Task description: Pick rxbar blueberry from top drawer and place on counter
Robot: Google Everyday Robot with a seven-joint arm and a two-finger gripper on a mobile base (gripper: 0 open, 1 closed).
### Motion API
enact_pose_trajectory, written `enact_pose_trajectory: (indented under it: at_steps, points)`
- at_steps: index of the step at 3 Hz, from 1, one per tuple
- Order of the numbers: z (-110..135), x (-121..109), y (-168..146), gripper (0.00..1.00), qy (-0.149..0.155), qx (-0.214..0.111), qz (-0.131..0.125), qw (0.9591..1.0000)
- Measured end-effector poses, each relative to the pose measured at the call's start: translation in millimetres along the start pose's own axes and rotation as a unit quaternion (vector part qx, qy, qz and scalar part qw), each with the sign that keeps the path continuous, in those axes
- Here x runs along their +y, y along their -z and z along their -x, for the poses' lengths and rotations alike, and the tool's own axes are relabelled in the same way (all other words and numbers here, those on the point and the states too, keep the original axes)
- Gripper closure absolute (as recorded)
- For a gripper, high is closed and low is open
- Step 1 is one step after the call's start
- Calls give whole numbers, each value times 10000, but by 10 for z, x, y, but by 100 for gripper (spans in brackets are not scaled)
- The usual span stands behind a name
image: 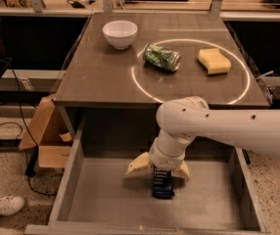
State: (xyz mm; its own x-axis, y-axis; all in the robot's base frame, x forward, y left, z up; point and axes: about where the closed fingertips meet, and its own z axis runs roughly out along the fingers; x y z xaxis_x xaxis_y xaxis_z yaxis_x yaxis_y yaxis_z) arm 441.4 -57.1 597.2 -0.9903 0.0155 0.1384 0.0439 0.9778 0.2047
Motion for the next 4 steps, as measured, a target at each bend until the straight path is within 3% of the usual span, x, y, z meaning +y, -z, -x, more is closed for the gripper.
enact_pose_trajectory:
  at_steps: [2,4]
  points:
    - [-3,-6,-109,3,-120,58,-42,9999]
    - [-3,-6,-109,49,-119,58,-42,9999]
